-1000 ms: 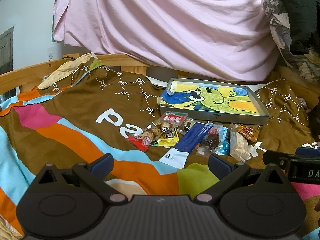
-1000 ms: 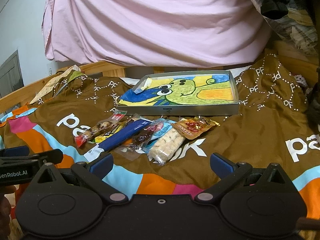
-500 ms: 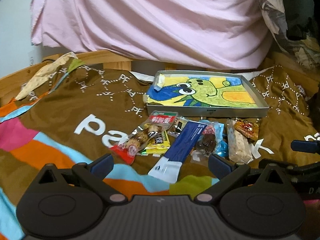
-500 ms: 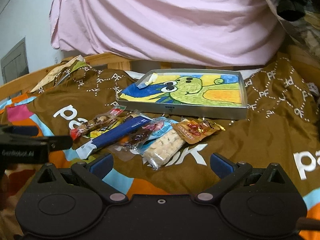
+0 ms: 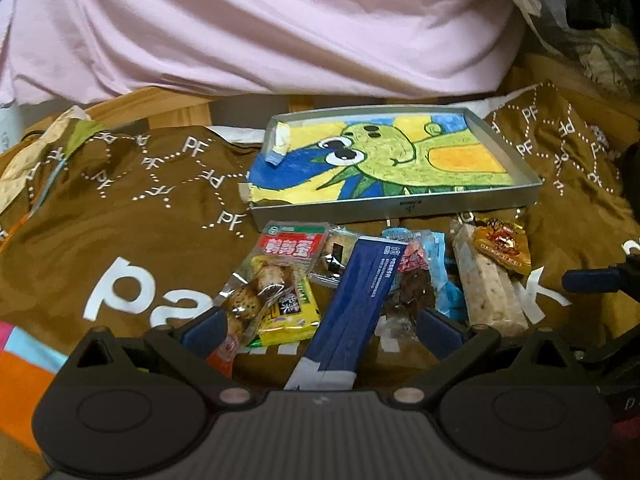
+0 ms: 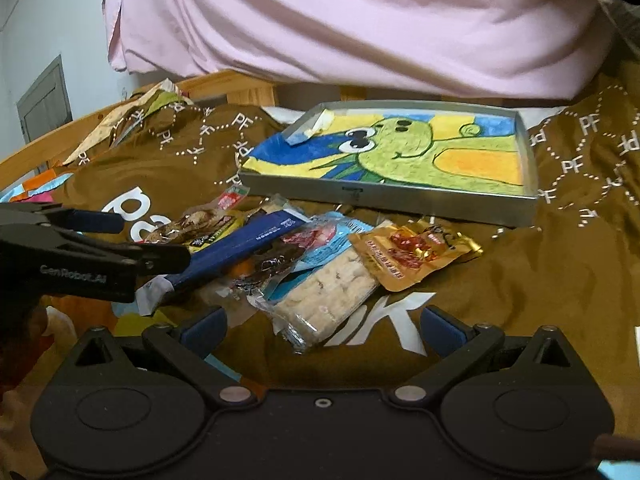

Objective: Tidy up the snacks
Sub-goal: 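Move both tools down toward the snacks in front of the tray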

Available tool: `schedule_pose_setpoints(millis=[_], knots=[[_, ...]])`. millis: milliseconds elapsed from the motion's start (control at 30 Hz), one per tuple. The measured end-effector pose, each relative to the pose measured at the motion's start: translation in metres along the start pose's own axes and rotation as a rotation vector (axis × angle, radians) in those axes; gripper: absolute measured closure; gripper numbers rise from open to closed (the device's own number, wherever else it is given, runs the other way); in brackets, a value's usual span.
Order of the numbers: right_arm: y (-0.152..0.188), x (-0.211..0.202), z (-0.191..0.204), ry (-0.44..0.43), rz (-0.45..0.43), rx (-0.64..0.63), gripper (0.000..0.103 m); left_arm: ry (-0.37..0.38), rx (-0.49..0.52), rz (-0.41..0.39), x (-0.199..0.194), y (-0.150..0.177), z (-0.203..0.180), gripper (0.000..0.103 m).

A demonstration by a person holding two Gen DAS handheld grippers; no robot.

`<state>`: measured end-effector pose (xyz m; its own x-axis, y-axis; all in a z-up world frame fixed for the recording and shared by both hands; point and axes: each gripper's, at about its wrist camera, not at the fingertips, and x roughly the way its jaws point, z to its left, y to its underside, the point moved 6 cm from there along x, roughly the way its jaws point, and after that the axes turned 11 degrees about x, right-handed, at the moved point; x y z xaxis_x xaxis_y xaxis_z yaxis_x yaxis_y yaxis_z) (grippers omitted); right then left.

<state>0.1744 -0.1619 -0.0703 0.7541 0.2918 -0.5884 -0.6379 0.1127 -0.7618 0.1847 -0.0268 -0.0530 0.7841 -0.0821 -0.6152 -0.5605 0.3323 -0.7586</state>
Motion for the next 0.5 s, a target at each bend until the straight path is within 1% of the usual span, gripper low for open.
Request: schedule_pose_setpoints(millis=[100,233,300,433,500], knots=[[-0.002,0.009,0.001,0.004,0.016,0.002,0.001,0.012,0.019,0.011,0.009,-0.001,0.001,0.0],[-0.003,0.016,-0.001,-0.011,0.033,0.044,0.001,0.038,0.039,0.026,0.018,0.0,0.004,0.001],[-0.004,0.017,-0.002,-0.018,0.035,0.068,0.002,0.069,0.052,0.026,0.021,0.001,0.004,0.002],[-0.005,0.017,-0.005,-0.025,0.036,0.109,0.012,0.151,0.071,0.029,0.026,0.0,0.003,0.007],[-0.006,0.018,-0.004,-0.031,0.038,0.117,0.014,0.203,0.088,0.033,0.029,0.0,0.001,0.013]])
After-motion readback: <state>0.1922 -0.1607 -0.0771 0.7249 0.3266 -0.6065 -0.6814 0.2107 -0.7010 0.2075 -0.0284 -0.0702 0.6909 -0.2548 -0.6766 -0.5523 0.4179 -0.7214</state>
